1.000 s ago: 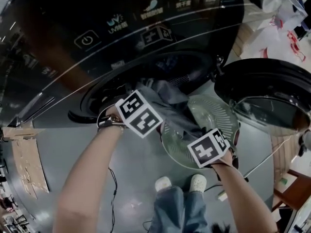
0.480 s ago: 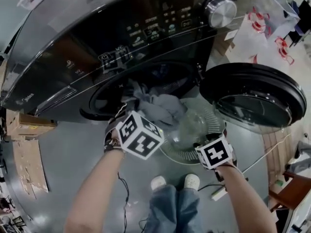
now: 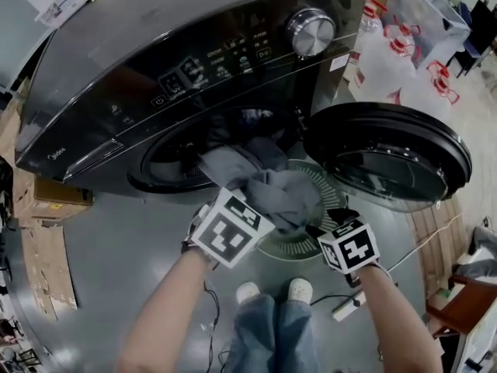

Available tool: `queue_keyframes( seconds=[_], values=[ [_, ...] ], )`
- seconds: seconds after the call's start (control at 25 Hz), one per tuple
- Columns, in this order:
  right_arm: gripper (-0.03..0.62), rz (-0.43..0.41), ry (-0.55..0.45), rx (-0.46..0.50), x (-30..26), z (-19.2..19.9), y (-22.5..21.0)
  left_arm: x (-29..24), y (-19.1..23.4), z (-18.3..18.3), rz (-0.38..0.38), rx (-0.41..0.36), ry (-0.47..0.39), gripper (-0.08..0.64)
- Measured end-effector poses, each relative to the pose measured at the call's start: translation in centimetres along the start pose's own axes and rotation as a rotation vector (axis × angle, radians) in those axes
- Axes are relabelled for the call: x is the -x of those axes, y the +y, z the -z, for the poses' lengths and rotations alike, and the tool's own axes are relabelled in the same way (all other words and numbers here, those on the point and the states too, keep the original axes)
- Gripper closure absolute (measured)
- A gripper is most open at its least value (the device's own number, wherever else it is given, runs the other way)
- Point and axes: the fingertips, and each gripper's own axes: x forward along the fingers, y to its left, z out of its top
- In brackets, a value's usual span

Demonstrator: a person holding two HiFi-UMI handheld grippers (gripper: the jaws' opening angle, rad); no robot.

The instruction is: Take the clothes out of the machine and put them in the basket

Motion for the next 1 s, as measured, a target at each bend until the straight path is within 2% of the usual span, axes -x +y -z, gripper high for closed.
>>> queue_keyframes(
  seconds=[0.32, 0.4, 0.56, 0.64, 0.76, 0.88, 1.0],
  values=[
    [0.287, -0.05, 0.017, 0.018, 1.3, 3.3, 0.7, -1.7, -6.1, -1.9, 0.219, 0.232, -0.104, 0.423],
    [0.244, -0.068, -0.008, 0.036, 1.5, 3.5, 1.0, -2.4, -7.1, -1.9, 0.254, 0.271, -0.106, 0.423],
    [0.133, -0.077, -0.153, 0.161, 2.1, 1.7, 2.0, -3.4, -7.6, -0.5, 0.272, 0.246, -0.033, 0.422],
    [0.113, -0.095, -0.224, 0.25, 2.7, 0.2, 3.1, -3.6, -7.6, 0.0, 0.295, 0.227, -0.001, 0.42],
    [0.1, -0.15, -0.277, 0.36, 2.6, -1.9, 5.4, -3.8, -7.7, 0.5, 0.341, 0.21, 0.037, 0.416],
    [0.109, -0.163, -0.25, 0.423, 1.6, -4.0, 6.8, -3.9, -8.3, 0.2, 0.402, 0.197, 0.035, 0.41],
    [0.284, -0.108, -0.176, 0.454, 0.7, -4.8, 6.4, -4.1, -6.7, -0.1, 0.364, 0.24, -0.001, 0.397]
  ],
)
